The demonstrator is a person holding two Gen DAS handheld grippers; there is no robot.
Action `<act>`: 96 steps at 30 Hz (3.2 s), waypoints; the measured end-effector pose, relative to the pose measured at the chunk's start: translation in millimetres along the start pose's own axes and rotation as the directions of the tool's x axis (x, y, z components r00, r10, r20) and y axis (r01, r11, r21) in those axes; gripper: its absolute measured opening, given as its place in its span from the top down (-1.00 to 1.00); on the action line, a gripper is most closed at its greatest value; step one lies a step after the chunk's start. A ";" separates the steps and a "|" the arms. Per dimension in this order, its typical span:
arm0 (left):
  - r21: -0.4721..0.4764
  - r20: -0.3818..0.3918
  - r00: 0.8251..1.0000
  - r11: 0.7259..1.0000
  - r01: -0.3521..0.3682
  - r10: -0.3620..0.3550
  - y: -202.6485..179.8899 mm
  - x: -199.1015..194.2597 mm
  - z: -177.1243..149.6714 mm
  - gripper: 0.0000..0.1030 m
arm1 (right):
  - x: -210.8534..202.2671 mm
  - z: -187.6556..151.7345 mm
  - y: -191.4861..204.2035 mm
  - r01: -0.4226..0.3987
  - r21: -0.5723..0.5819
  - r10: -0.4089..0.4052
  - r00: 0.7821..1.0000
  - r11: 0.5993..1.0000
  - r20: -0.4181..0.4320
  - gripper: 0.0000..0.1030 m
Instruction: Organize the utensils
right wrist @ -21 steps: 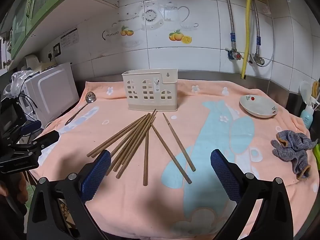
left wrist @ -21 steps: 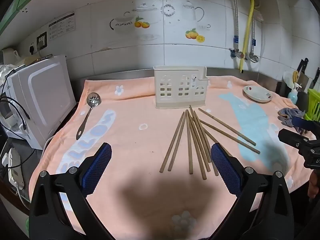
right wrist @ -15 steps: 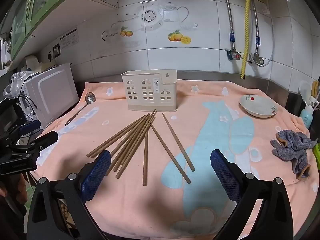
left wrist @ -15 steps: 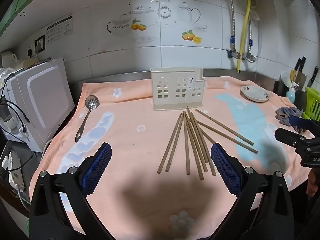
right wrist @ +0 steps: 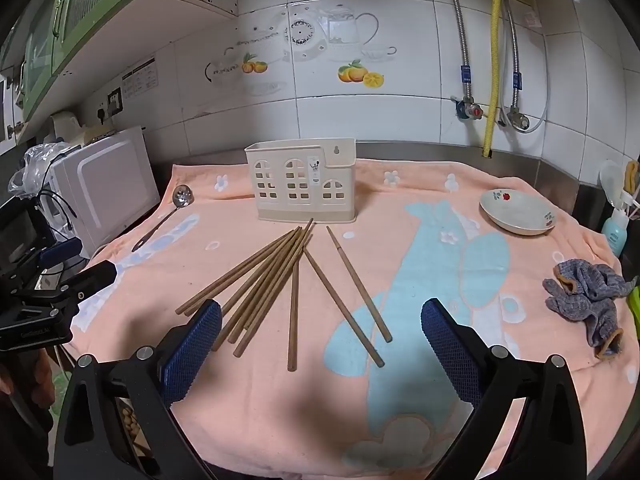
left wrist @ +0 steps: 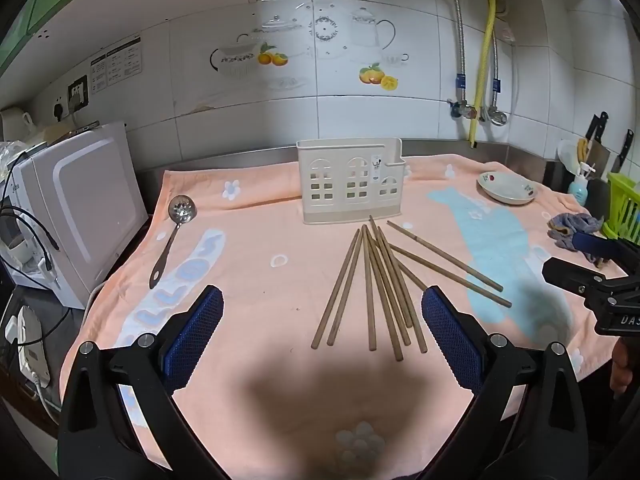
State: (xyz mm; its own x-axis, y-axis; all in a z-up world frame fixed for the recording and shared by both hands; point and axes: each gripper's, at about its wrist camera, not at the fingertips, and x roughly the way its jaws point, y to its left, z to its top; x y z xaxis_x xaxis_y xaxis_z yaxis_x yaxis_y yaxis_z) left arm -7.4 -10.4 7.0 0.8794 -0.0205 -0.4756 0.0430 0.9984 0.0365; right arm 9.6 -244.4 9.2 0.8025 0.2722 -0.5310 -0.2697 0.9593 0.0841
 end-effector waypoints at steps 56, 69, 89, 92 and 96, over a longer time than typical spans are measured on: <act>-0.010 -0.054 0.998 1.000 -0.011 0.010 3.4 26.3 -0.8 -0.90 | 17.2 -2.1 0.1 -0.013 0.013 0.013 1.000 1.000 -0.028 -0.88; -0.018 -0.074 0.997 1.000 -0.002 0.001 8.4 42.0 5.1 -0.90 | 32.9 0.8 -2.6 -0.021 0.010 0.021 0.998 1.000 -0.053 -0.88; -0.071 -0.150 0.989 0.997 -0.005 -0.006 29.7 85.7 5.6 -0.88 | 74.4 2.4 -23.7 -0.003 0.004 0.003 0.992 1.000 -0.124 -0.81; -0.059 -0.157 0.988 0.998 0.004 -0.013 27.8 90.6 4.5 -0.88 | 82.4 -0.3 -31.0 -0.003 0.014 0.005 0.989 1.000 -0.149 -0.56; -0.045 -0.175 0.984 0.999 0.029 -0.036 24.5 99.9 2.6 -0.71 | 92.1 -6.3 -41.5 0.008 0.027 -0.003 0.983 1.000 -0.182 -0.34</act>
State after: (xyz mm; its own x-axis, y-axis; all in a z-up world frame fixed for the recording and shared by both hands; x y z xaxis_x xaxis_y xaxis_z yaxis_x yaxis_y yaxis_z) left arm 82.8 11.9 -37.4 0.7808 -0.0468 -0.6230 0.0468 0.9988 -0.0164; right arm 91.4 -259.6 -48.5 0.6926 0.2512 -0.6761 -0.2492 0.9630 0.1025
